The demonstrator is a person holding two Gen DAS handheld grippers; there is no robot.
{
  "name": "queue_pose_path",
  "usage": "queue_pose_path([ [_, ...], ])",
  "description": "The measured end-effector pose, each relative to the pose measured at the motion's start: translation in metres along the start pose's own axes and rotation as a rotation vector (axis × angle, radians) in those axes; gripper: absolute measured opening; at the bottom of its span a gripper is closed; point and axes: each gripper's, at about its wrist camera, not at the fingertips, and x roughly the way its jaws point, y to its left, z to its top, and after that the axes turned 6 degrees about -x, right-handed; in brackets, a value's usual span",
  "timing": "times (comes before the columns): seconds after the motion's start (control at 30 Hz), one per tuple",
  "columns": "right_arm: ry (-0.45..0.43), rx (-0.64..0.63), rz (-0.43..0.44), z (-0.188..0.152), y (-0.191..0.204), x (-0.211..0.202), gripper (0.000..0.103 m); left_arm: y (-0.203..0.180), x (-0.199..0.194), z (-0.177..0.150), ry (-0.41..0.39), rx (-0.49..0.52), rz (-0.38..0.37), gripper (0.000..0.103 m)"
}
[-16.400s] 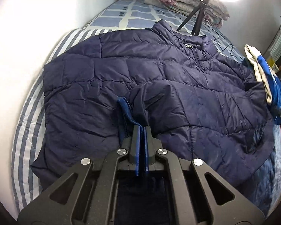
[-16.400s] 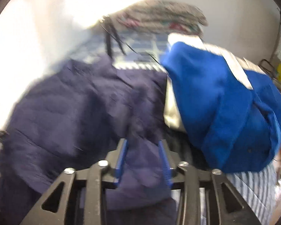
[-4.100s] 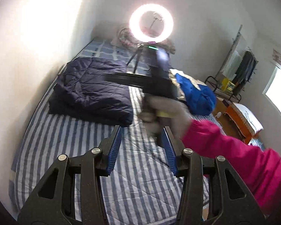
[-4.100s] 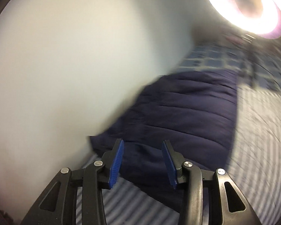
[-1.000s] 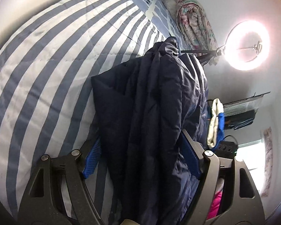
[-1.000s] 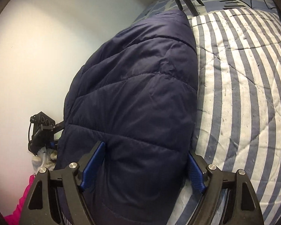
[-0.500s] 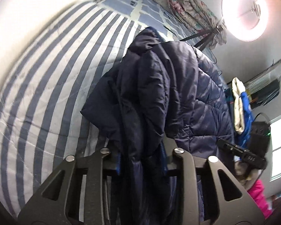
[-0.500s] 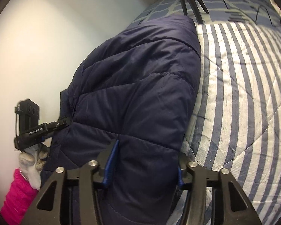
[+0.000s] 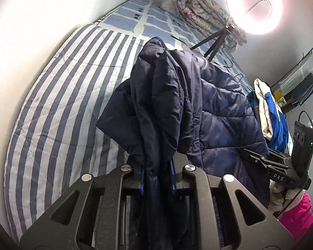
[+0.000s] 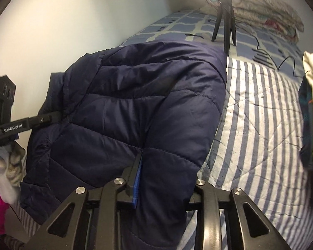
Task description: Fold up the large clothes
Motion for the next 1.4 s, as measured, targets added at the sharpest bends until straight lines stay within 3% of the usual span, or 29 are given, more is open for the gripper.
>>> queue_pose_path([
  [0.37,-0.023,-0.115,-0.097,-0.047,0.024,-0.065,0.025,-0.054,-0.045,-0.052,-0.037,0.163,0.006,0.014],
  [0.77,-0.071,-0.137,-0.22,-0.092,0.042,-0.149,0.024,-0.103,-0.093,-0.104,-0.034,0.222,-0.051,0.014],
  [1.1,-0.133,-0.161,-0.273,-0.11,0.025,-0.2,0.023,-0.158,-0.105,-0.118,-0.05,0.278,-0.077,0.014],
  [1.4,-0.142,-0.14,-0.349,-0.118,-0.017,-0.23,0.023,-0.222,-0.075,-0.108,-0.031,0.344,-0.134,0.013],
])
